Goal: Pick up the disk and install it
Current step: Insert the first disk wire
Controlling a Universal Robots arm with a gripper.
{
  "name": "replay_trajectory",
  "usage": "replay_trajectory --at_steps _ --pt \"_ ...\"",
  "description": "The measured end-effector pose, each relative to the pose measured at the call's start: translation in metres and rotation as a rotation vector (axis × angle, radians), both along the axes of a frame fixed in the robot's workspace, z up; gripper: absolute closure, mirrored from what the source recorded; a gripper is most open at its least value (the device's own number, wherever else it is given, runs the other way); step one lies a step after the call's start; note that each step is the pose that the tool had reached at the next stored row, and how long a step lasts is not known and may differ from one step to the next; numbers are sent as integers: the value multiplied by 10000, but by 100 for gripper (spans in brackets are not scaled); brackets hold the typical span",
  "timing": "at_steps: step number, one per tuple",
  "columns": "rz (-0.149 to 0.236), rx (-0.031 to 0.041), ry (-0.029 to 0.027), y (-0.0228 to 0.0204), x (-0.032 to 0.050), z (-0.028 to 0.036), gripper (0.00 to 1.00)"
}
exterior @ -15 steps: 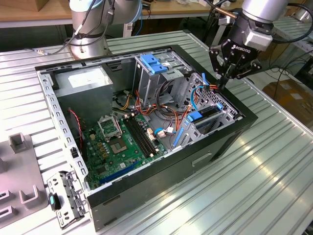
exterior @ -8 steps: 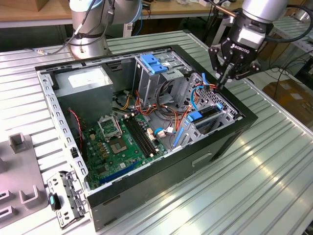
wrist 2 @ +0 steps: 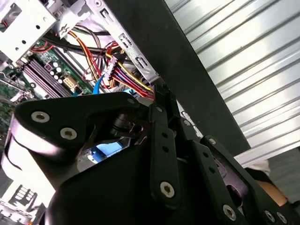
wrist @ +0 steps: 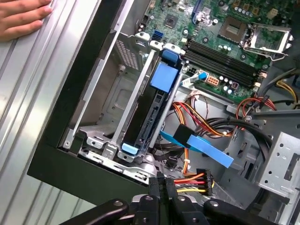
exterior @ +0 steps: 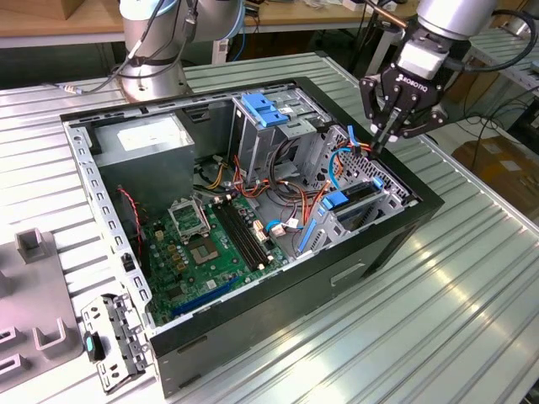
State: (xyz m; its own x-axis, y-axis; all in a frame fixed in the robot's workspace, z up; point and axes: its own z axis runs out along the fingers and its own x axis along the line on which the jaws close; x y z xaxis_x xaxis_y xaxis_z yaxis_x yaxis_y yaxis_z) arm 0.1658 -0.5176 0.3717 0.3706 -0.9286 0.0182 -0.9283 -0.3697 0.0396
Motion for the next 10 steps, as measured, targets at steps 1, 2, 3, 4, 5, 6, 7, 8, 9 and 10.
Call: replay_trajectory --at_steps 1,2,3,4,5,6,7,8,9,10 --pt "-138 -1 0 0 0 0 83" --pt "-304 0 0 0 0 0 83" --pt "-436 -1 0 0 0 0 83" --pt "-592 -1 0 0 0 0 83" --pt "-736 0 0 0 0 0 83" --pt "-961 -1 0 0 0 0 83" --pt "-1087 -1 0 0 0 0 83" --pt "-1100 -1 0 0 0 0 83" --pt "-1102 -1 0 0 0 0 83" --pt "-1102 -1 0 0 0 0 83"
